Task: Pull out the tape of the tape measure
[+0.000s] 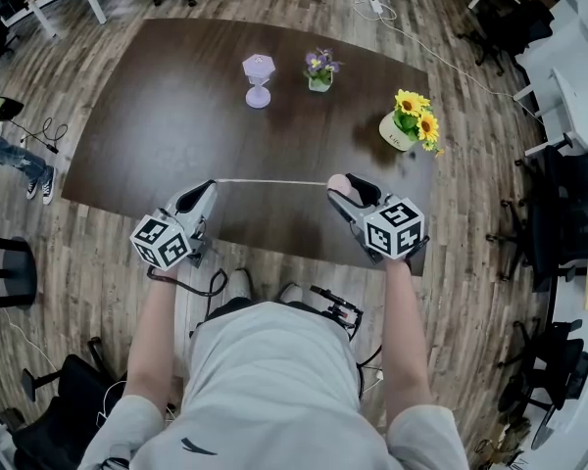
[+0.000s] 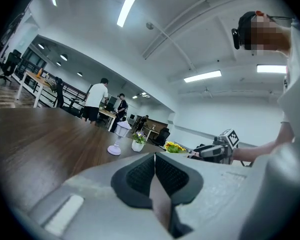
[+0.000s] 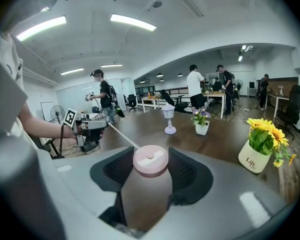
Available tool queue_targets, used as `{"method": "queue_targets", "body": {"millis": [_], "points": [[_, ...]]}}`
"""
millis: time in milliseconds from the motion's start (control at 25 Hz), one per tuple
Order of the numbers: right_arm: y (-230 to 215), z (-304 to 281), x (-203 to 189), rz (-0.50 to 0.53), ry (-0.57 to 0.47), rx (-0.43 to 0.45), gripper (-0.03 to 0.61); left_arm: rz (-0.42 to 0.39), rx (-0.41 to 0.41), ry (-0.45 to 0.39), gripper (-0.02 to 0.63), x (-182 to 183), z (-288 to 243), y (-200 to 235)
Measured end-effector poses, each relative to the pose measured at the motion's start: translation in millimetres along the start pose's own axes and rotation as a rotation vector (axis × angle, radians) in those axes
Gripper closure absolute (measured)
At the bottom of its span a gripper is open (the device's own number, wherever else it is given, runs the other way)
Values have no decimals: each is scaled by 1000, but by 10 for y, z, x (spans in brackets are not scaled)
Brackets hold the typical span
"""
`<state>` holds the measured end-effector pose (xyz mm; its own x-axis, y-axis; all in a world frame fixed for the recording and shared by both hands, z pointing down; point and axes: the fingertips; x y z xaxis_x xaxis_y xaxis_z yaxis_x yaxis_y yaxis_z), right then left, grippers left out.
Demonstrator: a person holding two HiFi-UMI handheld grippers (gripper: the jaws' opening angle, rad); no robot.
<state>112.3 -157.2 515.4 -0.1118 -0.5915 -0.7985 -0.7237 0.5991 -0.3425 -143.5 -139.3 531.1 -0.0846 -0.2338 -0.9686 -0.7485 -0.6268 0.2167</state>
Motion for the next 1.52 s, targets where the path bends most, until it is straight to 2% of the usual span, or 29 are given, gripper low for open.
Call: {"method": "queue_targets", "body": {"millis": [320, 560, 720, 840, 1200, 1520], "points": [[-86, -279, -455, -19, 39, -46, 359, 40, 56, 45, 602, -332, -28, 158], [-211, -532, -781, -86, 32, -112, 359, 17, 114, 113, 601, -614, -158, 256], [-310, -672, -872, -143, 30, -147, 359, 68, 138, 153, 603, -858, -230, 336], [-386, -737, -958, -149, 60, -166, 359, 89, 136, 183, 601, -993, -262, 383], [-636, -839, -1115, -153, 108, -248, 359, 36, 140, 261, 597, -1185, -449, 511], [-725, -977, -1284, -114, 175, -296, 359, -6, 181, 282, 594, -1168, -589, 599]]}}
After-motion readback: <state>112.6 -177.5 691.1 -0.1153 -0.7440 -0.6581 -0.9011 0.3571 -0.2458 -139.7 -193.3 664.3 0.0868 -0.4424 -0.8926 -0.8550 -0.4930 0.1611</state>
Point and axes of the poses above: the fingertips, and each gripper's own axes: z backward along the fingers, y to its left, x out of its top, and after that the axes turned 12 degrees about -z, right-handed
